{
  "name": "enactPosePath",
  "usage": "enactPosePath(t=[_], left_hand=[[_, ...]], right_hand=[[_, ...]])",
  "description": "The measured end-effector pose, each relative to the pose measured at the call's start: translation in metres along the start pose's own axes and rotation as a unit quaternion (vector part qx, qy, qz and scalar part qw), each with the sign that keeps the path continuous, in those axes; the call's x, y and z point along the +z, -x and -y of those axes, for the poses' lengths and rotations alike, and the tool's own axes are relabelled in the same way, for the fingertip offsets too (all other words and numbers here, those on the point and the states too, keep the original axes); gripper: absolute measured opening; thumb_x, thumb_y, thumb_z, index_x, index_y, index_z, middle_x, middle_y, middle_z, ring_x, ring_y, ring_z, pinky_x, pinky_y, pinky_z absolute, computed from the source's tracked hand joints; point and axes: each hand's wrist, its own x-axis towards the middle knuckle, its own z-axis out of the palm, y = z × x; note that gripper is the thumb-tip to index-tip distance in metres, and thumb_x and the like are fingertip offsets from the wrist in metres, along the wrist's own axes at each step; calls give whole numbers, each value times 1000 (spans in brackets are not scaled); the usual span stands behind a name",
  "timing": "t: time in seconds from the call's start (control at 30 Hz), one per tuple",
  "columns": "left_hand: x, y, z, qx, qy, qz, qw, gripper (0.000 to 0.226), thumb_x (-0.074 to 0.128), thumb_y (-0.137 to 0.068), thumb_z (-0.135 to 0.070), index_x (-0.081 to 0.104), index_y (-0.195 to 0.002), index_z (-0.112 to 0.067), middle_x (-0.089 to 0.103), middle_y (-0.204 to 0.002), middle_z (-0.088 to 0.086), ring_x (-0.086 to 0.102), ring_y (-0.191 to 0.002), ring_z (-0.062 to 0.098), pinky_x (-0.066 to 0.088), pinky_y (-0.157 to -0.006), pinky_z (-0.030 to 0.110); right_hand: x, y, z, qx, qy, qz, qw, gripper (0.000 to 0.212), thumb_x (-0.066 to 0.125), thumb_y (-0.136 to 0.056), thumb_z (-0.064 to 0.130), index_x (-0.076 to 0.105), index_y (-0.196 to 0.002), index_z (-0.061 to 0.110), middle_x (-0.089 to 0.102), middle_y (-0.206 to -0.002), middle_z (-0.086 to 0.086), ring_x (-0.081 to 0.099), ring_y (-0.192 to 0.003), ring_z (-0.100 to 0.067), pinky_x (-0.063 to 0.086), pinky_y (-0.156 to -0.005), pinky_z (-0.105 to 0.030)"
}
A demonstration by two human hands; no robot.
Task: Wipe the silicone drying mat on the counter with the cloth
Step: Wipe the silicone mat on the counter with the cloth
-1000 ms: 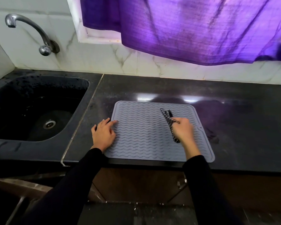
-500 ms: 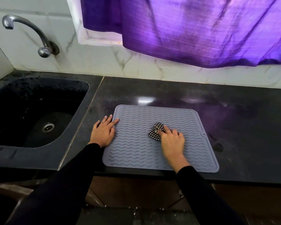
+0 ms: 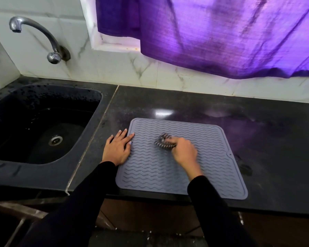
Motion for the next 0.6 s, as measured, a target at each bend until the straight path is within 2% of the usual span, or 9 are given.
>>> enactPosePath(t=[0.07, 0.13, 0.33, 0.43, 0.5, 0.6], left_hand=[[0, 0, 0, 3, -2, -2, 1000, 75, 1, -76, -50, 36, -140, -35, 28, -152, -2, 20, -142, 15, 11, -113, 38], [0, 0, 1, 5, -6, -5, 1000, 75, 0, -76, -48, 35, -141, -33, 28, -152, -1, 21, -142, 16, 12, -113, 39], [1, 1, 1, 10, -8, -2, 1000, 76, -1, -76, -48, 33, -143, -30, 28, -153, 0, 21, -142, 17, 12, -113, 41], [-1, 1, 0, 10, -19, 8, 1000, 79, -4, -74, -48, 28, -144, -30, 24, -154, -2, 18, -143, 15, 10, -114, 39], [-2, 2, -1, 7, -24, 13, 1000, 80, -7, -73, -48, 26, -145, -31, 22, -155, -3, 16, -143, 15, 9, -114, 38], [-1, 1, -2, 1, -22, 5, 1000, 80, -7, -74, -47, 27, -144, -31, 23, -154, -3, 17, -143, 14, 9, -114, 38]], right_hand=[[17, 9, -1, -75, 103, -11, 992, 52, 51, -87, 8, 53, -126, 42, 47, -141, 7, 50, -119, -22, 39, -100, -37], [21, 12, -12, -111, 159, -30, 981, 52, 45, -92, 9, 46, -132, 42, 36, -149, 10, 43, -122, -20, 35, -97, -35], [6, 17, -36, -85, 251, -37, 964, 45, 34, -98, 15, 41, -136, 39, 31, -151, 6, 40, -123, -24, 31, -94, -38], [-4, 17, -44, -67, 298, -29, 952, 42, 33, -98, 16, 46, -133, 36, 33, -150, 4, 40, -124, -25, 31, -94, -39], [-7, 15, -43, -50, 318, -19, 946, 35, 35, -97, 18, 55, -124, 30, 42, -144, 2, 43, -121, -26, 32, -93, -40], [-27, -1, -35, 63, 244, -3, 968, 27, 45, -92, 20, 62, -113, 15, 60, -125, -7, 53, -115, -29, 39, -93, -39]])
